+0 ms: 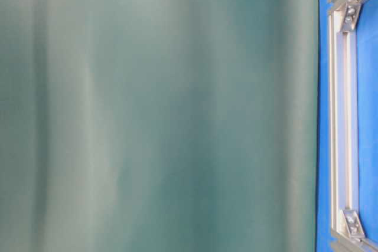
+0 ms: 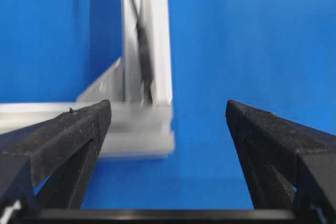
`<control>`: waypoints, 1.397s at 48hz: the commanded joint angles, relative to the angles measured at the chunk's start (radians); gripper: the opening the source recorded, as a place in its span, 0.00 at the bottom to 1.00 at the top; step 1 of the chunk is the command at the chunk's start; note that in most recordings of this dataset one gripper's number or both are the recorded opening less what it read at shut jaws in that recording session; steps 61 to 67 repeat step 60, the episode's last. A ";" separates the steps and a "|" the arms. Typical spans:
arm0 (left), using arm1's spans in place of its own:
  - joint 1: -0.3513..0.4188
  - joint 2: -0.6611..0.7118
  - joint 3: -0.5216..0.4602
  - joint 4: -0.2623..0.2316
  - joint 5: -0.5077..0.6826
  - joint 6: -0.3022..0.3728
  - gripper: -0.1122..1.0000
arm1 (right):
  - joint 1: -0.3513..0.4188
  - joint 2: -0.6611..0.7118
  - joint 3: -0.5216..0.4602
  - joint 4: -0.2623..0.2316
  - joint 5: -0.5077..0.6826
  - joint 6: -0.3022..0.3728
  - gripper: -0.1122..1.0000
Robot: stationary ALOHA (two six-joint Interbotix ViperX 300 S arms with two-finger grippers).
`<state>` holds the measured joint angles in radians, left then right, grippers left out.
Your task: Insert the wire through the string loop located on the right side.
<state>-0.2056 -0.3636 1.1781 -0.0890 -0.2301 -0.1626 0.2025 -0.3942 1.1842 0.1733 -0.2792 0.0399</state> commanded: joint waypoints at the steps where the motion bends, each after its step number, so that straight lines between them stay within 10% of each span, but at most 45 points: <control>1: 0.008 -0.038 -0.032 0.002 0.012 0.002 0.91 | -0.006 -0.051 -0.025 -0.002 0.028 -0.009 0.96; 67: 0.021 -0.089 -0.038 0.003 0.051 0.002 0.90 | -0.012 -0.126 -0.025 -0.002 0.075 -0.028 0.96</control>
